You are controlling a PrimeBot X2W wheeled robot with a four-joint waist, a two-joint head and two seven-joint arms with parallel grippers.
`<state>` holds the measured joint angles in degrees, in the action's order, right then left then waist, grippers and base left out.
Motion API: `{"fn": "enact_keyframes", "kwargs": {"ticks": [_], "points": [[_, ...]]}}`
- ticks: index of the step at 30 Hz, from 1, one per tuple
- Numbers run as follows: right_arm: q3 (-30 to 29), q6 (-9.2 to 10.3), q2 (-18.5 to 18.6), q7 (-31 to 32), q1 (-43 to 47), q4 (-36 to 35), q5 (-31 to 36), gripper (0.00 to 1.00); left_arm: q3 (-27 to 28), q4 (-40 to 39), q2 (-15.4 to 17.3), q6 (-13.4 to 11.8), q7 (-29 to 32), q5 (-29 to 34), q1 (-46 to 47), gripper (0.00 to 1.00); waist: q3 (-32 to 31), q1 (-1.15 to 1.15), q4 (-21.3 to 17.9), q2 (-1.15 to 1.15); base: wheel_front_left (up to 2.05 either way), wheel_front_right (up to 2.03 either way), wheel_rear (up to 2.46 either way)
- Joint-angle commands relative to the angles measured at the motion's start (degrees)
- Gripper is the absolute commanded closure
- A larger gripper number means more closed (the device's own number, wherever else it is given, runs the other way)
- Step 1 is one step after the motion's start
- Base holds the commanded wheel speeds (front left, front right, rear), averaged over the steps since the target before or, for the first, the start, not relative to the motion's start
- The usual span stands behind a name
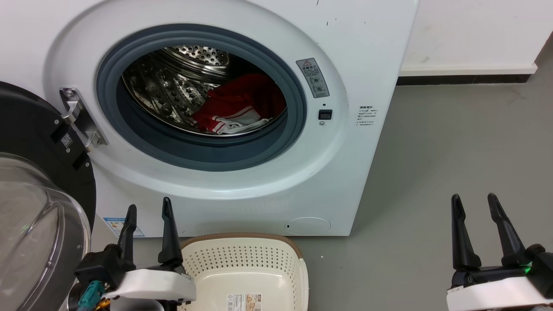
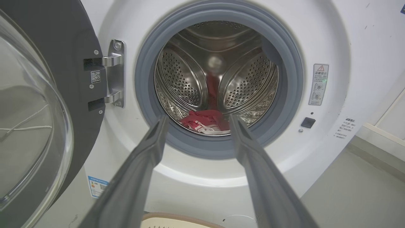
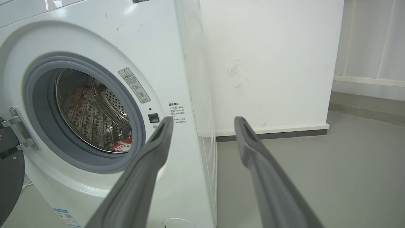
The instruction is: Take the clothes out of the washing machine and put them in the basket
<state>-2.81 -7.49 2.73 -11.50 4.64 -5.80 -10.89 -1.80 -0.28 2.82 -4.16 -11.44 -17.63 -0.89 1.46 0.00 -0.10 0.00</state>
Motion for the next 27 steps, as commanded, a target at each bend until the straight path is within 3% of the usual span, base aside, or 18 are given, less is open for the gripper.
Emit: {"fn": "enact_keyframes", "kwargs": {"ticks": [1, 27], "points": [[0.16, 0.0, 0.24, -0.53, 0.21, -0.93, 1.4, 0.0, -0.19, -0.74, 0.08, -0.3, -0.57, 1.4, -0.25, 0.0, 0.03, 0.0, -0.02, 0.0, 0.0, 0.0, 0.0], [0.69, 0.0, 0.23, -3.45, 2.32, -2.92, 9.87, 0.0, -0.39, -0.85, 0.08, -0.73, -3.48, 10.7, -2.13, 0.0, 0.47, 0.0, -0.02, 0.0, 0.0, 0.0, 0.0]]}}
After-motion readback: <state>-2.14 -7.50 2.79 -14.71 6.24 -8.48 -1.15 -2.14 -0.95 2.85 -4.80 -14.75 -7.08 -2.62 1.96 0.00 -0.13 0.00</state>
